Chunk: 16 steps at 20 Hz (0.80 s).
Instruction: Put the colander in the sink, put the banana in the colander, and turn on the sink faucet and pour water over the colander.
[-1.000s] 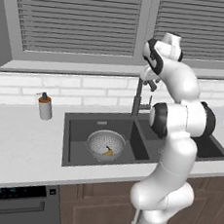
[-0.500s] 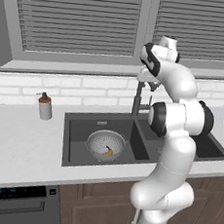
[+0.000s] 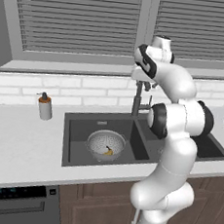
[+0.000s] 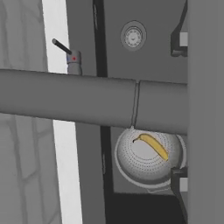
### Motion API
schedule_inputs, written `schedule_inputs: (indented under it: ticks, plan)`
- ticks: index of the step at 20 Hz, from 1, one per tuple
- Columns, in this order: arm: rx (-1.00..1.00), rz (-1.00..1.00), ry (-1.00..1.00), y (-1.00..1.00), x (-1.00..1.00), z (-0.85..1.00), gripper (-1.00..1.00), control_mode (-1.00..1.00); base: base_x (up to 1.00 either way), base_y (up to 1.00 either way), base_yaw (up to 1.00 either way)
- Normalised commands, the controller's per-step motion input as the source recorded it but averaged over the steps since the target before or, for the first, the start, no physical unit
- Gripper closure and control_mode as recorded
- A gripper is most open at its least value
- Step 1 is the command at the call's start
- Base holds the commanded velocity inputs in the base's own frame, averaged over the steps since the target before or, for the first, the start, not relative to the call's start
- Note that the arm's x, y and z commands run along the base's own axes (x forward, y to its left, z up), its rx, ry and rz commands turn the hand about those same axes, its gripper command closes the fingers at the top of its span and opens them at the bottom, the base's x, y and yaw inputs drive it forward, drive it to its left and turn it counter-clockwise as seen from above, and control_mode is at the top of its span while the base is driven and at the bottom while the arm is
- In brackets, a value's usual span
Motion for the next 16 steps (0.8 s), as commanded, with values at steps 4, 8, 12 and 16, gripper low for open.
schedule_inputs:
  ticks: [4,8,12,16]
  plan:
    - [0.00,-0.25,0.00,0.63,0.00,-0.22,-1.00,-1.00,0.00,0.00,0.00]
    - [0.00,-0.26,0.00,0.61,0.03,-0.16,-1.00,-1.00,0.00,0.00,0.00]
    - [0.00,-0.25,0.00,0.42,0.03,-0.21,-1.00,-1.00,0.00,0.00,0.00]
    - [0.00,-0.24,0.00,0.26,0.13,-0.22,-1.00,-1.00,0.00,0.00,0.00]
